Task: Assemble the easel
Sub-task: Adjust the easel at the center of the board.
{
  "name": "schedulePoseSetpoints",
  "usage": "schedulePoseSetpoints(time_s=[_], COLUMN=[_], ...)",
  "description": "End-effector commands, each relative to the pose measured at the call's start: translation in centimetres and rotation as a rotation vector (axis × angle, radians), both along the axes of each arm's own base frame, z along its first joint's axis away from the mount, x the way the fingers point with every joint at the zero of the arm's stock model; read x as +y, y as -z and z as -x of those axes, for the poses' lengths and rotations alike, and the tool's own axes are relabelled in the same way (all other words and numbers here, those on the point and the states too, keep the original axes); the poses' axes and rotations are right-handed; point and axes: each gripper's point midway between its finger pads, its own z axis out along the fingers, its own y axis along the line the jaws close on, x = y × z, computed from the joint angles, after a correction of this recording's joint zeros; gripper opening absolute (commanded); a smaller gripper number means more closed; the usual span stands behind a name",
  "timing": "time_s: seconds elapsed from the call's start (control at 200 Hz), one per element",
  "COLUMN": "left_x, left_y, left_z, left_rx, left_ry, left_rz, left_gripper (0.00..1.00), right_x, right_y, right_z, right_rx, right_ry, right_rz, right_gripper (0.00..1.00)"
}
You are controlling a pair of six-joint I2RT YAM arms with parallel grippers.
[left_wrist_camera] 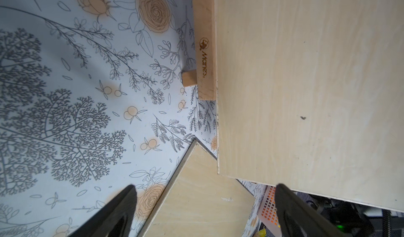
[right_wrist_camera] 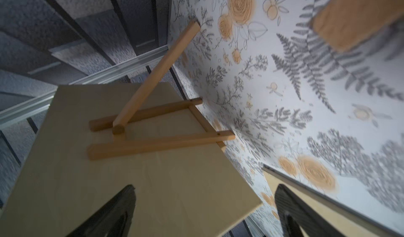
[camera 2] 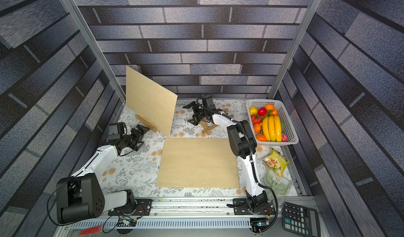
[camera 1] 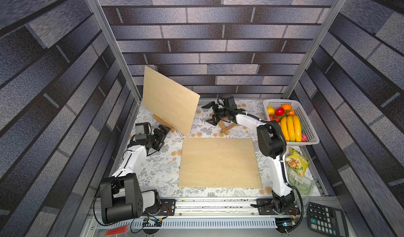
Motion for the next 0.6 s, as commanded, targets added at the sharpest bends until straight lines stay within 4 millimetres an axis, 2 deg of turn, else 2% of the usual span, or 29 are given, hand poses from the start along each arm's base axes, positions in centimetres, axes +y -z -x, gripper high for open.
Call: schedulePoseSetpoints(time_s=[0.0, 0.125, 0.18, 0.23, 0.281, 0.306, 0.321, 0.371, 0.596], left_x=[0.8, 0.7, 0.5, 0.5, 0.5, 0.5, 0.6, 0.7, 0.6], left_y=[-1.2, -0.9, -1.0, -1.0, -1.2, -1.3, -1.3, -1.5, -0.7], left_z=[-2.0, -3.8, -4.4, -4.9, -5.3, -5.5, -5.6, -6.0, -6.5], left_rx=[-0.057, -0.068, -0.072, -0.074, -0.078, -0.081, -0.084, -0.097, -0.125], left_ry=[-0.026, -0.004, 0.016, 0.031, 0.04, 0.042, 0.042, 0.043, 0.026], left_rz=[0.002, 0.034, 0.033, 0.024, 0.019, 0.02, 0.02, 0.024, 0.068], left_gripper=[1.0, 1.0, 1.0, 1.0, 1.0, 1.0, 1.0, 1.0, 1.0], right_x=[4.7, 9.0, 10.2, 11.0, 11.5, 11.6, 11.6, 11.7, 11.4], right_y=[-1.5, 0.4, 1.5, 1.8, 2.6, 2.2, 3.0, 3.4, 7.6], right_z=[-1.8, -2.5, -2.8, -3.5, -4.1, -4.5, -4.8, -5.4, -6.8], right_rx=[0.02, 0.025, 0.035, 0.023, 0.023, 0.006, 0.01, -0.006, -0.056], right_ry=[0.027, 0.008, 0.013, 0.024, 0.043, 0.053, 0.064, 0.093, 0.201], right_rz=[-0.179, -0.204, -0.199, -0.205, -0.199, -0.206, -0.197, -0.197, -0.142], right_gripper=[1.0, 1.0, 1.0, 1.0, 1.0, 1.0, 1.0, 1.0, 1.0])
